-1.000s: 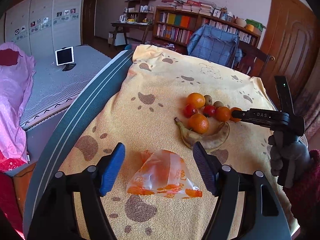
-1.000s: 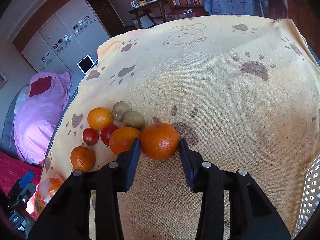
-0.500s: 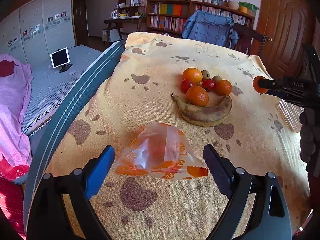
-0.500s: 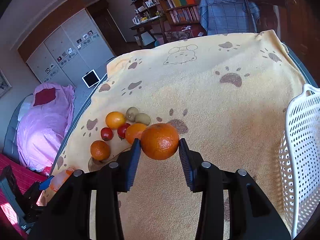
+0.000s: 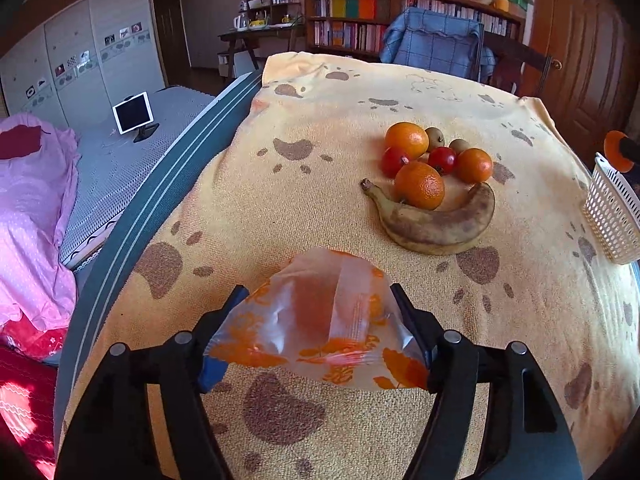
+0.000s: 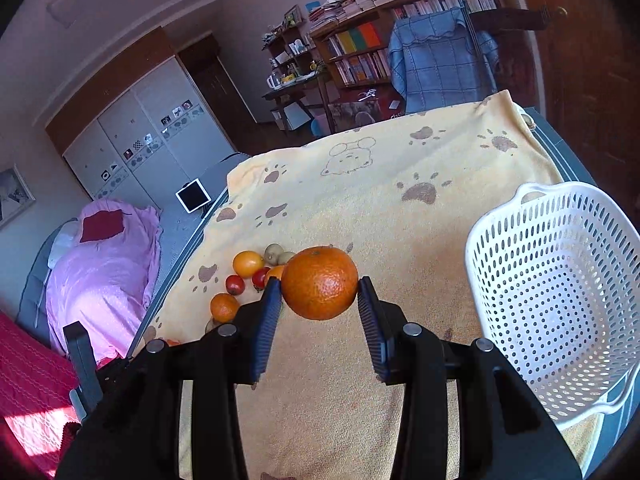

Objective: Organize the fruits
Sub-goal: 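Carry the orange into the white basket and release it with the right gripper while left holds the bag, then carry the plastic bag over the white basket and open the left gripper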

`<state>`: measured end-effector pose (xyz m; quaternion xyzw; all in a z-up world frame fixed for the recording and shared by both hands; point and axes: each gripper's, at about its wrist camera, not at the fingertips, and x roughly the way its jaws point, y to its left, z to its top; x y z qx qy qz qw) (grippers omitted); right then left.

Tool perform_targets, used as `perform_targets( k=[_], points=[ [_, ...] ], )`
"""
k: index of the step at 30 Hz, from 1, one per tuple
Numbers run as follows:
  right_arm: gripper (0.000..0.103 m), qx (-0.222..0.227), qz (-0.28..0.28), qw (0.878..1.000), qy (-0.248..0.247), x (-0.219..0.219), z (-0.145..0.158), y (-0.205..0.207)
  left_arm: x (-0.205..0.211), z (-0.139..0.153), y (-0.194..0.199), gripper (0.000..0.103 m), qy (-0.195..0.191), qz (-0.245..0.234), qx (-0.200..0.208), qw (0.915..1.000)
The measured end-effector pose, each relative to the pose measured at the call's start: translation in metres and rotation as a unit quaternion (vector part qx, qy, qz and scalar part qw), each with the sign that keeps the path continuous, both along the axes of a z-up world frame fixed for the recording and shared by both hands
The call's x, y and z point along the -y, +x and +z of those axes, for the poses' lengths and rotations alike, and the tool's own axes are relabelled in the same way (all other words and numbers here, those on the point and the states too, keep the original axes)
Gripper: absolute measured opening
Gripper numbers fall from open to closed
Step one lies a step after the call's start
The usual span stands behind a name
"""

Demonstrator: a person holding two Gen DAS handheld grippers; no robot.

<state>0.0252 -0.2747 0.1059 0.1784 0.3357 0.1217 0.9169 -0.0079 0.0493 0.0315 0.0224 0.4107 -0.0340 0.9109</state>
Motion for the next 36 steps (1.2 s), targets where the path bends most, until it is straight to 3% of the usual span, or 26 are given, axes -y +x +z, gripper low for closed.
perform_targets(
  k=[9,16,17,19,20,29,36],
  points=[
    [0.041,0.022,-0.09,0.996,-0.009,0.066,0.009,-0.032,0.028,0.025,-0.015,0.062,-0.003,-0.023,0.029,0.9993],
    [0.041,0.007,-0.154,0.988,-0.019,0.115,-0.004,-0.046,0.061,0.046,-0.022,0.061,-0.003,-0.052,0.052,0.9973],
    [0.045,0.008,-0.158,0.987,-0.019,0.12,-0.006,-0.048,0.065,0.047,-0.023,0.061,-0.002,-0.055,0.054,0.997],
    [0.065,0.013,-0.168,0.985,-0.021,0.126,-0.008,-0.052,0.073,0.051,-0.025,0.06,-0.002,-0.062,0.056,0.9965],
    [0.069,0.016,-0.173,0.984,-0.025,0.128,-0.008,-0.055,0.078,0.053,-0.025,0.06,-0.001,-0.065,0.057,0.9963],
    [0.07,0.045,-0.188,0.98,-0.036,0.138,-0.01,-0.074,0.122,0.073,-0.031,0.06,0.0,-0.099,0.073,0.9924],
    [0.07,0.062,-0.191,0.978,-0.047,0.144,-0.007,-0.09,0.175,0.088,-0.032,0.06,-0.001,-0.15,0.089,0.9847]
  ],
)
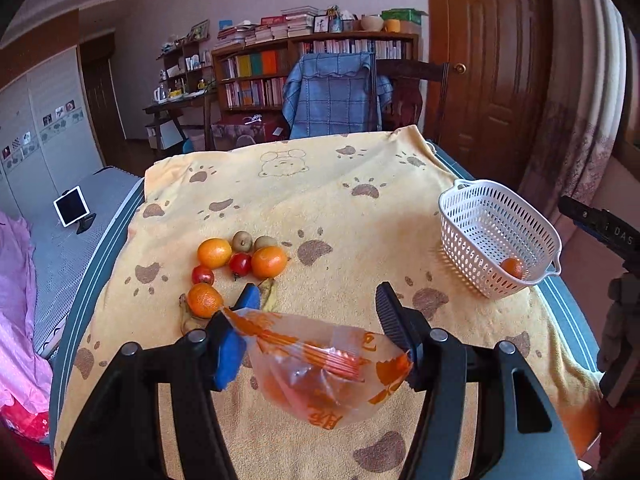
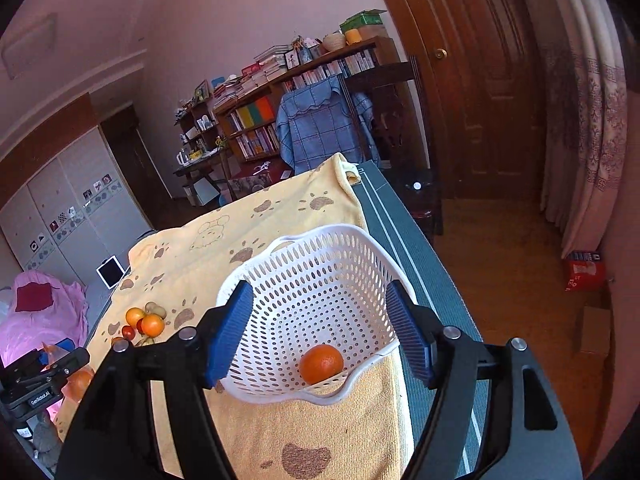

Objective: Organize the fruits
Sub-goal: 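Carry the plastic bag over the white basket and open the left gripper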

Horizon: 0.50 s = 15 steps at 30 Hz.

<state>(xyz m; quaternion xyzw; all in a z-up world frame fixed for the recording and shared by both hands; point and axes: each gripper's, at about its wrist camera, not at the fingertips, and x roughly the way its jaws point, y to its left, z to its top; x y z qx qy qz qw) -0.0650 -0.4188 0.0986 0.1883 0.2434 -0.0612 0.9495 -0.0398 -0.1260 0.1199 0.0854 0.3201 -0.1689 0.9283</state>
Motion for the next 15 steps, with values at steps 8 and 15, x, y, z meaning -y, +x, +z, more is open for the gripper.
perform_targets(
  k=[8,15],
  points=[
    [0.07,0.008,0.002,1.0,-0.015,0.009,-0.001,-0.016,0.079,0.02,0.009,0.06,-0.001,-0.073,0.015,0.9972],
    [0.07,0.002,-0.004,1.0,0.009,0.032,-0.007,-0.028,0.148,0.035,0.031,0.06,-0.028,-0.118,0.005,0.9926]
  ],
)
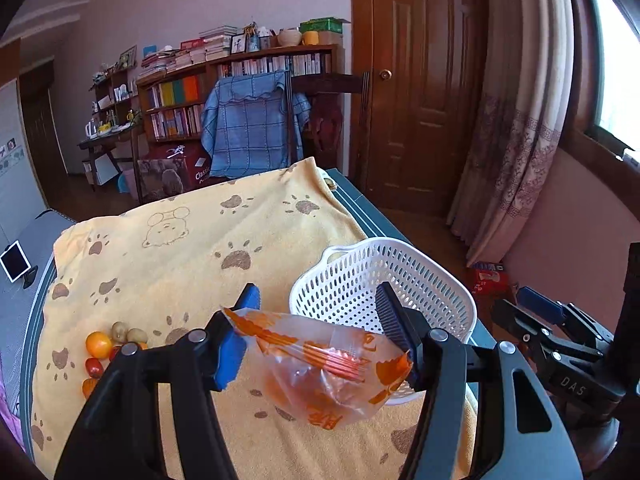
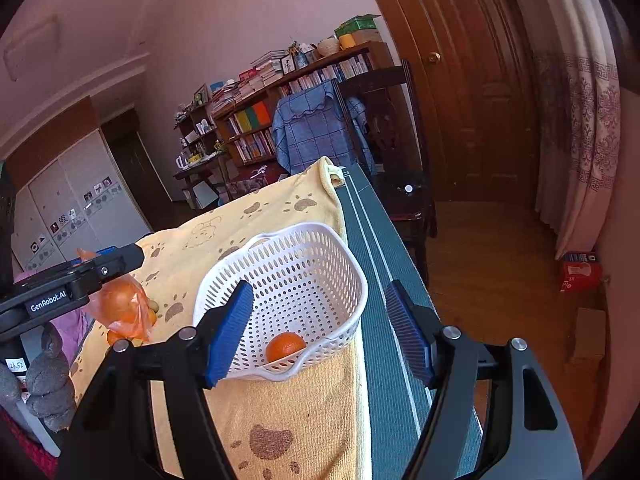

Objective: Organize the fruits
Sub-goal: 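Carry the plastic bag over the white basket and open the left gripper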

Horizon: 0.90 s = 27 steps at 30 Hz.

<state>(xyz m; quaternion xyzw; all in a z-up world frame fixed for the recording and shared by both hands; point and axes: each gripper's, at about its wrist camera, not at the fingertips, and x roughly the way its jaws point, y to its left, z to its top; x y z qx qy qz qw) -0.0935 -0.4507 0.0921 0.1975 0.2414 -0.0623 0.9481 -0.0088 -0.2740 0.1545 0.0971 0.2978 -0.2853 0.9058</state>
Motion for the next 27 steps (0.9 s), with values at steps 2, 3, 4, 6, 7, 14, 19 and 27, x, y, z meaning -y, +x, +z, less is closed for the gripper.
perform_targets(
  k=[2,3,4,6,7,14,19,27],
  points=[
    [0.07,-0.002,-0.002,1.0,0.006,0.006,-0.002,-0.002,0.017,-0.002,0.01,0.06,-0.004,-0.007,-0.01,0.9999],
    [0.07,-0.003,-0.002,1.0,0.009,0.008,-0.003,-0.003,0.026,-0.004,0.013,0.06,-0.006,-0.011,-0.016,0.9998],
    [0.07,-0.005,-0.002,1.0,0.012,0.01,-0.005,-0.003,0.033,-0.006,0.017,0.06,-0.007,-0.014,-0.022,0.9996],
    [0.07,-0.007,-0.001,1.0,0.017,0.013,-0.007,-0.005,0.047,-0.011,0.024,0.06,-0.009,-0.017,-0.035,0.9992],
    [0.07,-0.008,0.0,1.0,0.019,0.014,-0.008,-0.004,0.052,-0.014,0.028,0.06,-0.009,-0.017,-0.04,0.999],
    [0.071,-0.019,0.009,0.999,0.041,0.021,-0.016,0.002,0.071,-0.034,0.05,0.083,-0.011,-0.009,-0.076,0.997],
    [0.07,-0.033,0.014,0.998,0.047,0.021,-0.022,0.007,0.059,-0.029,0.057,0.089,-0.031,0.009,-0.078,0.9964],
    [0.071,-0.04,0.013,0.999,0.033,0.009,-0.013,0.012,0.001,-0.025,0.05,0.091,-0.047,0.059,-0.061,0.9952]
  ],
)
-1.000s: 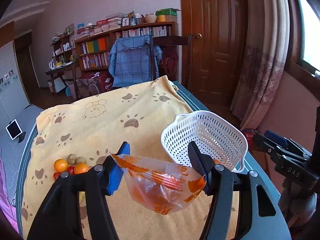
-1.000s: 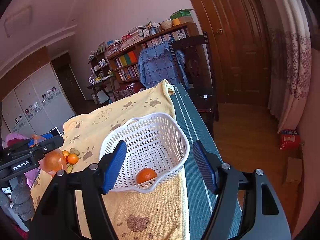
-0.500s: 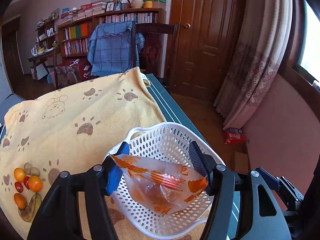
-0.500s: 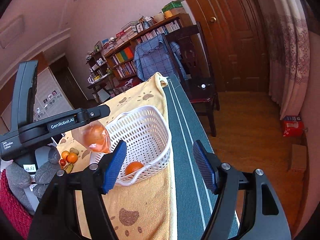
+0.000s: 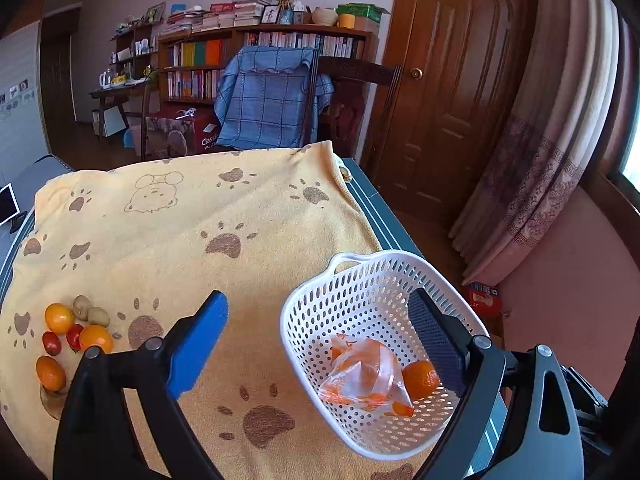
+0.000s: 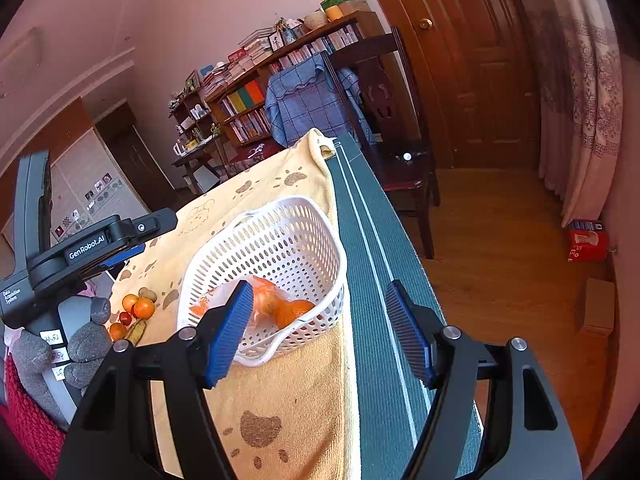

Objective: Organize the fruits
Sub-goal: 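Carry the plastic bag over the white basket and open the left gripper, then move the left gripper to the orange on the banana and grasp it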

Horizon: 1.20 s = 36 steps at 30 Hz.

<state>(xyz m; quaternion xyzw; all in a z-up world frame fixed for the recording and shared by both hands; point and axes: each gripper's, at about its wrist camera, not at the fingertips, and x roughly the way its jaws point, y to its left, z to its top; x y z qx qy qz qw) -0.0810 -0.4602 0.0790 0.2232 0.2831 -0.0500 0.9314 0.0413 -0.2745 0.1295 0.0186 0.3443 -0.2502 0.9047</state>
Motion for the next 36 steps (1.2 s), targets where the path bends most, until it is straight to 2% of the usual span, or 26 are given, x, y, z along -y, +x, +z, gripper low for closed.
perform_targets(
  k=[4,13,22,30,36],
  points=[
    [0.073,0.0,0.007,1.0,-0.008,-0.021,0.005,0.003,-0.031,-0.003,-0.003,0.091,0.0,0.025,-0.002,0.9997],
    [0.073,-0.003,0.045,0.998,-0.039,-0.084,0.02,0.017,-0.096,-0.005,-0.017,0.091,0.01,0.058,0.023,0.998],
    [0.073,-0.015,0.071,0.996,-0.047,-0.145,0.025,0.028,-0.184,-0.007,-0.016,0.091,-0.001,0.111,0.034,0.9932],
    [0.073,-0.04,0.117,0.992,-0.034,-0.2,0.01,0.043,-0.272,-0.019,-0.013,0.091,0.007,0.188,0.03,0.9818],
    [0.073,-0.053,0.142,0.987,-0.046,-0.237,0.0,0.045,-0.309,-0.037,-0.014,0.091,0.019,0.228,0.034,0.973]
  ],
)
